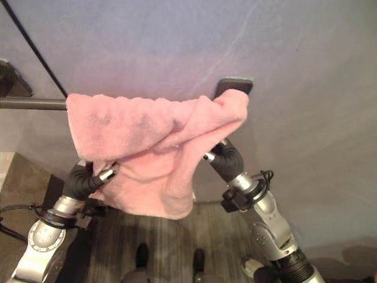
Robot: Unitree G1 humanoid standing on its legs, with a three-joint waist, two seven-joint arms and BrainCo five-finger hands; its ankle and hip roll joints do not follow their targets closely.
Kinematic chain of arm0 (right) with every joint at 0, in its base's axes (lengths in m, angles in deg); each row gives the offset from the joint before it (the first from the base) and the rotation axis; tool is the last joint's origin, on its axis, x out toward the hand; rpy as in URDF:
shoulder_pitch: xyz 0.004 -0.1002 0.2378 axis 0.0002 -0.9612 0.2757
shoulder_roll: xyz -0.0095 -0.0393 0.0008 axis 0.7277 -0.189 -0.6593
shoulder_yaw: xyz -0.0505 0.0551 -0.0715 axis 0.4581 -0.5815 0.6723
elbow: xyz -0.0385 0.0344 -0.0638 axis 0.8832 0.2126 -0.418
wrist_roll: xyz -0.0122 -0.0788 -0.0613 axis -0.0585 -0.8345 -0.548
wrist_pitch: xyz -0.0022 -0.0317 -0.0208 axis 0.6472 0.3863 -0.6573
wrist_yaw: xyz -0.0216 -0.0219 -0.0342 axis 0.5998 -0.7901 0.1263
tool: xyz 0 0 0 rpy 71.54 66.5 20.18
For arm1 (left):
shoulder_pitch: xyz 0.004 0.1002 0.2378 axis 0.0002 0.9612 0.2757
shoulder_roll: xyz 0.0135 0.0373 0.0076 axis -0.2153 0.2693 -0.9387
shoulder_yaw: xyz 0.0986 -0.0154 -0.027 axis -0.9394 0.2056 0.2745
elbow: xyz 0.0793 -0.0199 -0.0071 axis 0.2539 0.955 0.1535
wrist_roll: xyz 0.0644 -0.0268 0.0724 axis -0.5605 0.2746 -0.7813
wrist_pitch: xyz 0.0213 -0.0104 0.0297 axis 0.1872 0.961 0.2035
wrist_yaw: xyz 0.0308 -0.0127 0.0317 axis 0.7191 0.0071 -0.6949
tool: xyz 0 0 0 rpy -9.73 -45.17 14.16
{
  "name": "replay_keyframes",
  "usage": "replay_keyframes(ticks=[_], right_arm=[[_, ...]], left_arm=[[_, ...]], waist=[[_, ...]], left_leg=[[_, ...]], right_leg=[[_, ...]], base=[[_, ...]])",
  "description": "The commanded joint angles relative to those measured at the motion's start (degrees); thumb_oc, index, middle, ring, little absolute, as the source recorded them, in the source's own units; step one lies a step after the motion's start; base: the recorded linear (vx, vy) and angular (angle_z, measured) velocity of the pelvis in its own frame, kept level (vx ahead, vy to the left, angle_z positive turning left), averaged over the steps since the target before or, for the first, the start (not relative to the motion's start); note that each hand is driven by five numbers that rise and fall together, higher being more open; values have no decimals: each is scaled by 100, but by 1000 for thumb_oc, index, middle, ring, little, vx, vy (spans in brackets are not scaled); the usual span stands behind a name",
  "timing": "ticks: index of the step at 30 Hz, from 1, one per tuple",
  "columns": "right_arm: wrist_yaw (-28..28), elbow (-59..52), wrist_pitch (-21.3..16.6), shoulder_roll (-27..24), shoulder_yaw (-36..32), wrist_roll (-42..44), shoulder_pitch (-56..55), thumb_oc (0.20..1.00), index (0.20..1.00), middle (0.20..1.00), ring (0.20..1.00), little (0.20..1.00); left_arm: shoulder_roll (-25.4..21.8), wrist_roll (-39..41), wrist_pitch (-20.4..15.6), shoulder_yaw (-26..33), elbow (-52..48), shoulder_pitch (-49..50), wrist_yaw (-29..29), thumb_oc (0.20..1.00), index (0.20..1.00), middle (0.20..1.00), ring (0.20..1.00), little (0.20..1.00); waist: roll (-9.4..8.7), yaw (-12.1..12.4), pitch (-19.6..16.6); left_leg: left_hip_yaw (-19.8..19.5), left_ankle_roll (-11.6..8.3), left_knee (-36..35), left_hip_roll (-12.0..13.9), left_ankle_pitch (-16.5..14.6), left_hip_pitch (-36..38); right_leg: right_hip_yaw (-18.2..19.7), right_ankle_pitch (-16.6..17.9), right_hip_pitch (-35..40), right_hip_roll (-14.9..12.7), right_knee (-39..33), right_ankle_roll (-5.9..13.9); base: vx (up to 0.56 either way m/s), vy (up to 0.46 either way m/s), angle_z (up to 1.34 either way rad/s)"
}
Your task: Put brush and paste in cup on sink, flatten towel.
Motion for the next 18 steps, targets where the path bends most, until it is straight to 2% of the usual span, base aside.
replay_keyframes(ticks=[1, 11, 18], right_arm=[[-23, -232, -281, 188, 144, 156, 415, 200, 200, 200, 200, 200], [-257, -192, -396, 544, 650, 219, 1002, 200, 200, 200, 200, 200], [-340, 0, -284, 336, 827, -176, 853, 200, 200, 200, 200, 200]], left_arm=[[-130, 174, -395, 179, -66, 95, -153, 200, 200, 200, 200, 200], [-60, 226, -487, 401, -191, 65, -522, 200, 200, 200, 200, 200], [-95, -25, -339, 69, 506, 62, -644, 200, 200, 200, 200, 200]], waist=[[-26, 197, -309], [19, 405, -195], [26, 373, -192]], left_leg=[[-65, -118, 21, 256, -209, 58], [-169, -101, 21, 187, -168, -22], [-162, -79, 21, 188, -174, 17]], right_leg=[[-485, 331, -307, -743, -11, 522], [-615, 349, -260, -820, -11, 516], [-594, 349, -247, -811, -11, 515]], base=[[-19, 11, 7], [-17, 12, 9], [0, 0, 0]])
